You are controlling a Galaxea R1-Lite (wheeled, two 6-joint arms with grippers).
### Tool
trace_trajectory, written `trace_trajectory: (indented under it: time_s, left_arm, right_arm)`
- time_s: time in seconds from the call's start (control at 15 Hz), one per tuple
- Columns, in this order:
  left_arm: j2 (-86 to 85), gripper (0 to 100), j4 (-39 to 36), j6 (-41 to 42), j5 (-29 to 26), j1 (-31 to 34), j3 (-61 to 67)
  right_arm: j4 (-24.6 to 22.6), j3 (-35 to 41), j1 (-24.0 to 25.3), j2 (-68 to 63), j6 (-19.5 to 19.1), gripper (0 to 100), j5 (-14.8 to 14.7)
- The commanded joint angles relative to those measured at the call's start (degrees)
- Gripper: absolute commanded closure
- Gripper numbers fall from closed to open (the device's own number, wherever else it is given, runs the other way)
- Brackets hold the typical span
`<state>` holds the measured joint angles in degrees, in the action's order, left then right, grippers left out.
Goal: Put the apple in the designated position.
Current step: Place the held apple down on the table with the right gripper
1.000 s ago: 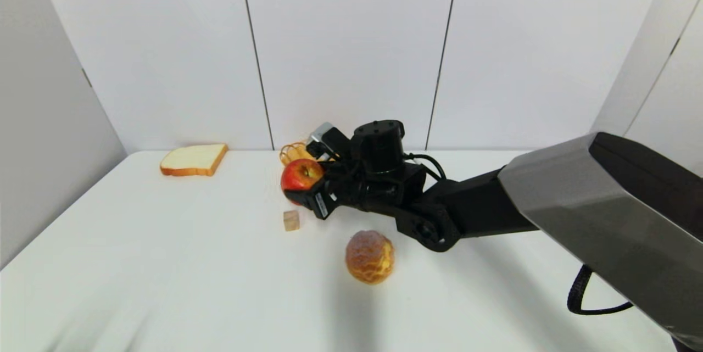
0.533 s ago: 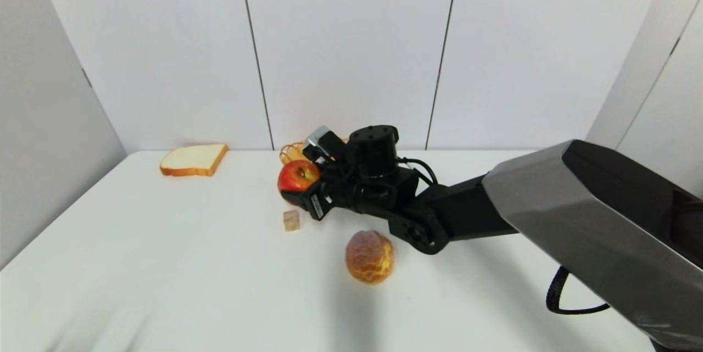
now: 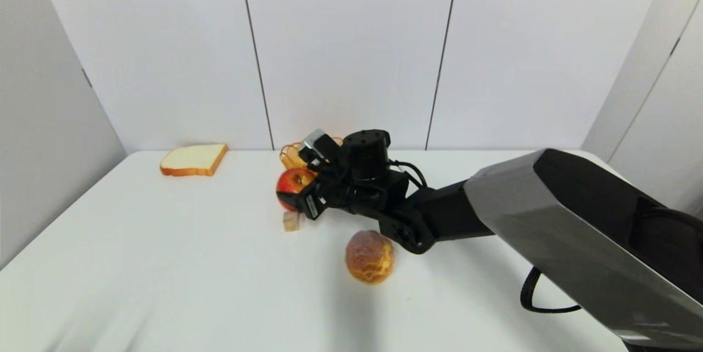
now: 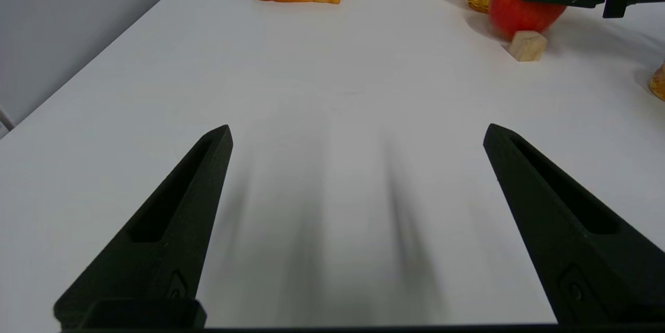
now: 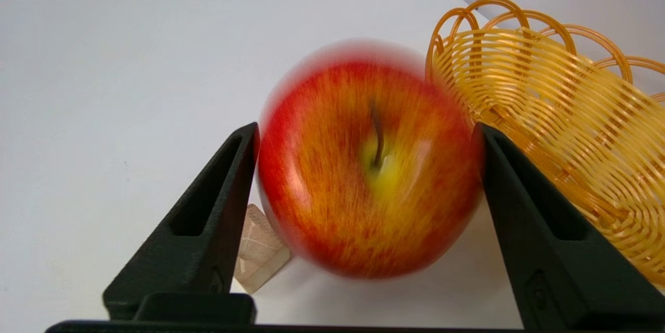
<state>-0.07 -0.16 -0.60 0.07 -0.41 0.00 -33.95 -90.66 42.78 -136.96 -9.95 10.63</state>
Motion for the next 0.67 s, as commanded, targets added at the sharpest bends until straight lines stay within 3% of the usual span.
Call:
trace_trajectory:
  time_s: [0.07, 0.4, 0.53, 0.67]
  left_arm:
    - [0.1, 0, 0.0, 0.0, 0.0, 0.0, 0.0]
    - [0.1, 0, 0.0, 0.0, 0.0, 0.0, 0.0]
    - [0.1, 0, -0.2, 0.0, 0.0, 0.0, 0.0]
    - [0.1, 0, -0.2, 0.0, 0.0, 0.0, 0.0]
  right_arm:
    - [-0.2, 0.0, 0.0, -0.6, -0.1, 0, 0.0]
    - [0.2, -0.7, -0.3, 1.3, 0.1, 0, -0.3]
    - [0.9, -0.7, -1.3, 5.6, 2.5, 0, -1.2]
    - [9.9, -0.6, -5.1, 14.4, 5.4, 0, -5.6]
